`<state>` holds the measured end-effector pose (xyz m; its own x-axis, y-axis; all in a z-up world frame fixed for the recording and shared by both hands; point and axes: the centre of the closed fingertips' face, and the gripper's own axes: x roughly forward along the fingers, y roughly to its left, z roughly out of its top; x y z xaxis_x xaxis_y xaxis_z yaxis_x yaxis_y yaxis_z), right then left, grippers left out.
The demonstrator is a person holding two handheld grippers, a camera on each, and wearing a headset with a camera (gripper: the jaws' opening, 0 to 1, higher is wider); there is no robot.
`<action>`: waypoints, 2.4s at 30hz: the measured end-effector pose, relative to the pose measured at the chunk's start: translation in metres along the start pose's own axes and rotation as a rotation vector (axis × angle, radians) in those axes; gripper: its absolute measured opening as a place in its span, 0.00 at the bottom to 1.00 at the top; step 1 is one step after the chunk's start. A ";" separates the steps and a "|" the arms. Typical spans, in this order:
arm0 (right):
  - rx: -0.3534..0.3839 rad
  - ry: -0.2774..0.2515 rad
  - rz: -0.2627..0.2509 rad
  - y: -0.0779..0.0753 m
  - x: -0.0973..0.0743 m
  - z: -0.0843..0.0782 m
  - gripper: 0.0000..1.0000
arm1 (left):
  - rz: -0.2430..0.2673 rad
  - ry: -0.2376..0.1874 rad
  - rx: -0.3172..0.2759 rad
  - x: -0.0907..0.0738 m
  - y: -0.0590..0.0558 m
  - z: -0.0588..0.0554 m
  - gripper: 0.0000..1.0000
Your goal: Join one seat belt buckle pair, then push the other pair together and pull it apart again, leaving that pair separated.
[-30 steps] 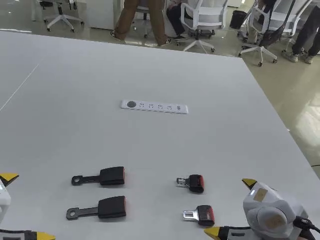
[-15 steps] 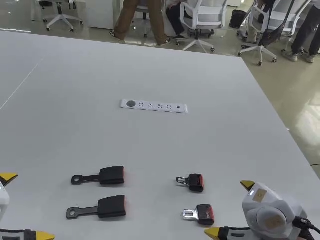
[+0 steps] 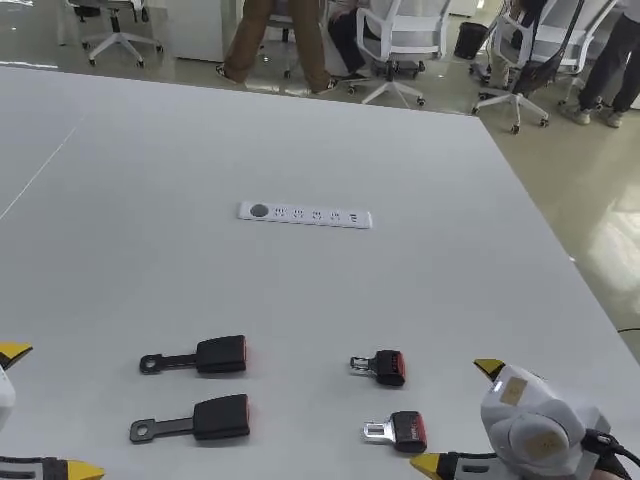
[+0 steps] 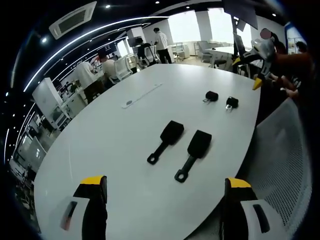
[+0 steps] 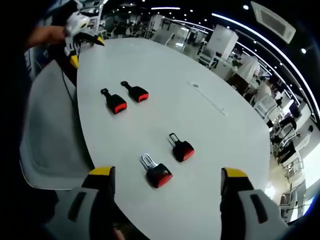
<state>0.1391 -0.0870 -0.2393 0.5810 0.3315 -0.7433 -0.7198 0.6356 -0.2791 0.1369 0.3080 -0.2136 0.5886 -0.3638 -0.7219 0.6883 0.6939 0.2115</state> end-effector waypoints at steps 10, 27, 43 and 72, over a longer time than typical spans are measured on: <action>-0.003 -0.017 0.022 -0.004 -0.001 0.012 0.86 | 0.002 -0.026 0.011 -0.001 0.005 0.015 0.97; 0.023 -0.044 0.057 0.008 0.003 0.018 0.87 | -0.030 -0.039 0.006 0.004 -0.016 0.011 0.92; -0.096 -0.016 0.148 0.023 0.010 0.010 0.77 | -0.119 -0.031 0.064 0.020 -0.042 0.016 0.78; -0.212 0.081 0.320 0.036 0.052 -0.020 0.53 | -0.313 0.074 0.224 0.101 -0.080 -0.005 0.57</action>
<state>0.1362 -0.0609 -0.2997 0.2887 0.4284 -0.8562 -0.9273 0.3478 -0.1385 0.1388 0.2187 -0.3064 0.3090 -0.4844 -0.8184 0.9101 0.4006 0.1065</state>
